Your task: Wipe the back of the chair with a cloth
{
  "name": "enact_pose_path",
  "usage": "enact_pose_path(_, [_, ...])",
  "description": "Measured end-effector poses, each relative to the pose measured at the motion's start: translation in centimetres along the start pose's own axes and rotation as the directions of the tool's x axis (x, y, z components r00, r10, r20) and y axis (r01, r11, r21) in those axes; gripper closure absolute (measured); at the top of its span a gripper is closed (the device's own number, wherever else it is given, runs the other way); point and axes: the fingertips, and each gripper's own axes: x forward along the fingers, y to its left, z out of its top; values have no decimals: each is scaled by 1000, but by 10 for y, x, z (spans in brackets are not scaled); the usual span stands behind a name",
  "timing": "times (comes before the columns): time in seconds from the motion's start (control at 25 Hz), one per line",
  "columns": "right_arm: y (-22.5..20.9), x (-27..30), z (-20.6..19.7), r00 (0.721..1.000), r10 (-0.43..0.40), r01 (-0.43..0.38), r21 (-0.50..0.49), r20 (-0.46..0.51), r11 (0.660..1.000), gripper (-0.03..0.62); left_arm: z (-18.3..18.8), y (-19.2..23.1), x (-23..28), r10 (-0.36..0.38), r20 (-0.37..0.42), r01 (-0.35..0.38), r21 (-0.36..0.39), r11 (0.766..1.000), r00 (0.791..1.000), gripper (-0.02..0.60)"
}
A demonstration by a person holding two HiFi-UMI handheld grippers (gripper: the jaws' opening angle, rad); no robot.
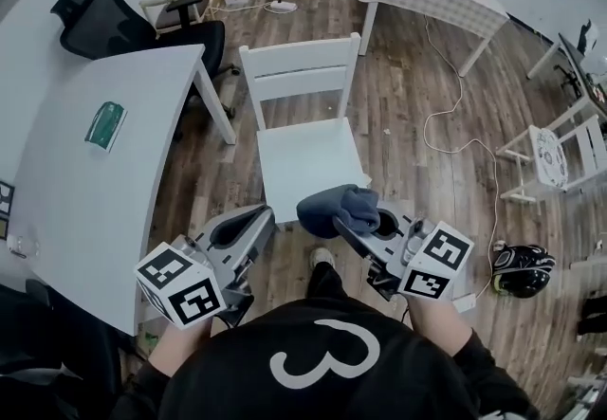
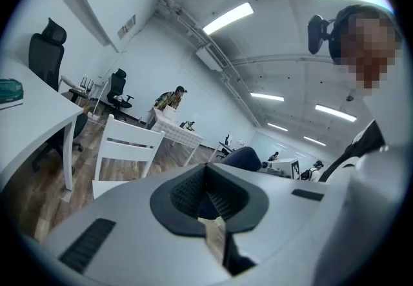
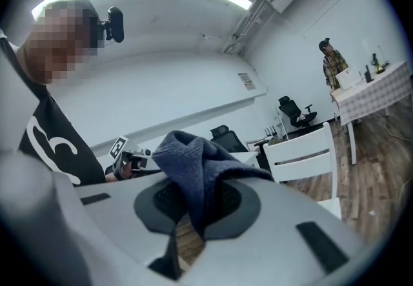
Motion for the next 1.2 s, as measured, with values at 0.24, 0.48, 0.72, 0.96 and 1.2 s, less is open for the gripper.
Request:
enact_pose_path(0.24, [70,-7,6,999,17,-15,-71,30,997,545,-4,-37,-56,-33,65,30,36,999,997,568])
enact_pose_path(0.48, [101,-21,1,999,15,-12,-83,38,996,545,-11,-58,-82,-47,90,42,61,997,995,568])
enact_pose_path(0.72, [110,-30,3,998,0,5,-73,59,997,545,-8,-71,-87,-68,92,61,72,996,994,568])
enact_pose_path(0.96, [117,-36,2,997,-6,10,-50,80,999,545,-6,-77,-97,-69,102,60,85,995,992,568])
enact_pose_path(1.2, [137,-43,0,996,0,5,-54,84,999,545,-15,-92,-106,-78,93,69,95,993,993,568])
